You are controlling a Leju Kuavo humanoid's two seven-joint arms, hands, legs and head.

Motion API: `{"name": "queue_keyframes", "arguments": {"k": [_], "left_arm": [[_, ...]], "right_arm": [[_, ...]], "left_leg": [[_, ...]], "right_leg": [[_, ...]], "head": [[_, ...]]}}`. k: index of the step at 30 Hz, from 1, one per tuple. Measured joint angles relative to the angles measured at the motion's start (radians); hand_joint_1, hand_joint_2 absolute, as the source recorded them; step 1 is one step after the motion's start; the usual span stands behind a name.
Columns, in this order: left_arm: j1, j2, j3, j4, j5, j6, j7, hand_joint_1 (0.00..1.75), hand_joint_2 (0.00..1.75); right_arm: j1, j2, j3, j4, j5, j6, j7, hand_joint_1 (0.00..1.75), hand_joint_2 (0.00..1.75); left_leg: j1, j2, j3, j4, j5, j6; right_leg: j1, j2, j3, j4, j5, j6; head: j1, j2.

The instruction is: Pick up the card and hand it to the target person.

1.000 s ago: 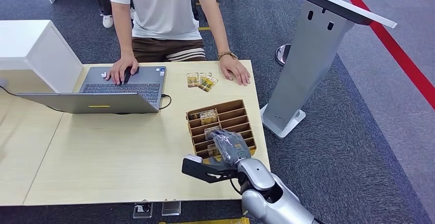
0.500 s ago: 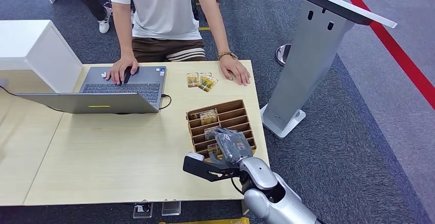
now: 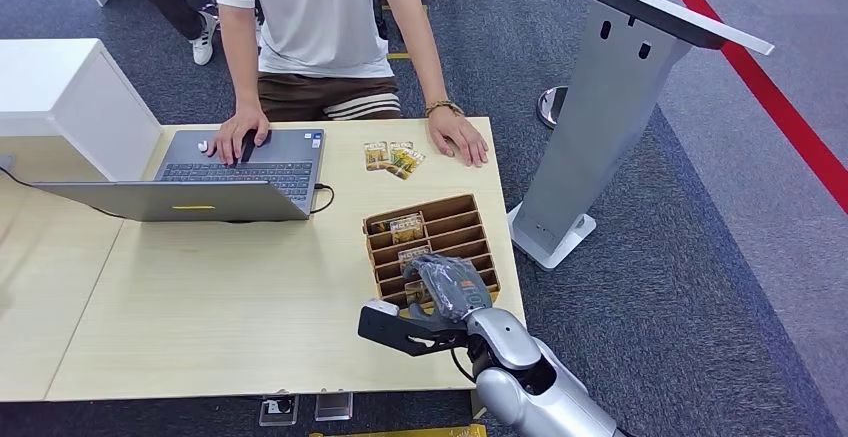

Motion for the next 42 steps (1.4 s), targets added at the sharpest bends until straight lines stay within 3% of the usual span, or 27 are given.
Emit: {"name": "queue_keyframes", "arguments": {"k": [15,42], "left_arm": [[0.0,0.0,0.0,0.0,0.0,0.003,0.001,0.0,0.0],[0.0,0.0,0.0,0.0,0.0,0.009,0.001,0.0,0.0]], "right_arm": [[-0.012,0.0,-0.008,0.031,-0.004,-0.013,-0.006,1.01,1.75],[-0.016,-0.003,-0.011,0.041,-0.02,-0.018,-0.006,0.92,1.75]], "left_leg": [[0.0,0.0,0.001,0.0,0.0,0.0],[0.0,0.0,0.001,0.0,0.0,0.0]], "right_leg": [[0.0,0.0,0.0,0.0,0.0,0.0],[0.0,0.0,0.0,0.0,0.0,0.0]], "head": [[0.0,0.0],[0.0,0.0]]}}
